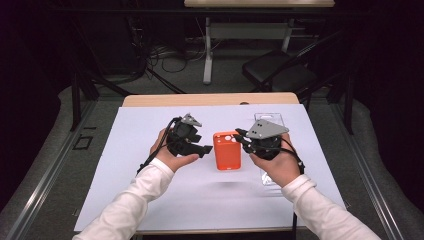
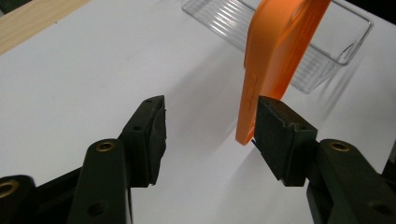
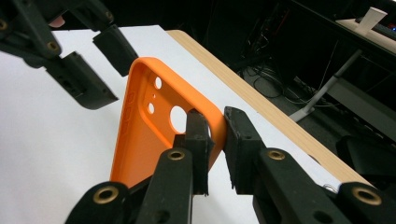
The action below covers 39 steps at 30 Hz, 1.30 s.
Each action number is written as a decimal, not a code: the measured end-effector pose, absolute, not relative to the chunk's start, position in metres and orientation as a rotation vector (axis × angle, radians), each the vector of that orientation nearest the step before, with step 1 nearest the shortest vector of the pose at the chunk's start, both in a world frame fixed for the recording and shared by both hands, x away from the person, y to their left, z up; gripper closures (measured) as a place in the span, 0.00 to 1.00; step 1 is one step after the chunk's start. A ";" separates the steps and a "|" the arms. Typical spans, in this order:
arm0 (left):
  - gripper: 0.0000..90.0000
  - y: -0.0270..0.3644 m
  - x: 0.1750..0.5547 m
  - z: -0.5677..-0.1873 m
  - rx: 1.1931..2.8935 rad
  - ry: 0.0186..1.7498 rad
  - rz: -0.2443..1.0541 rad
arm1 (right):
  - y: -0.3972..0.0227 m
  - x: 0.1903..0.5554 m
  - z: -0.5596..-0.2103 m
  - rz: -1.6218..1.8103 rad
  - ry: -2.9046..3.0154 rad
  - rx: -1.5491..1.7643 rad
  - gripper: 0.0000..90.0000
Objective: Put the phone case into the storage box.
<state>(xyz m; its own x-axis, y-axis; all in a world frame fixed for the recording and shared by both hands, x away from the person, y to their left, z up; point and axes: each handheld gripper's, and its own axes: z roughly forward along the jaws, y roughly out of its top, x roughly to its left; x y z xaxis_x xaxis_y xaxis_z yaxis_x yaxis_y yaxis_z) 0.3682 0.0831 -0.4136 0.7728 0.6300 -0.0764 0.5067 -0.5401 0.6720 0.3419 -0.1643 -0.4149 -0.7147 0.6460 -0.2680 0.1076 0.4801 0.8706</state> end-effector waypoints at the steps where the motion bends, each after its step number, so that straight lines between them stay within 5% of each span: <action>1: 0.48 0.084 0.368 -0.415 2.261 0.831 0.229 | -0.166 0.342 -0.415 1.207 2.146 0.622 0.90; 39: 0.21 0.109 0.361 -0.438 2.118 0.843 0.224 | -0.200 0.366 -0.404 1.373 2.123 0.449 0.90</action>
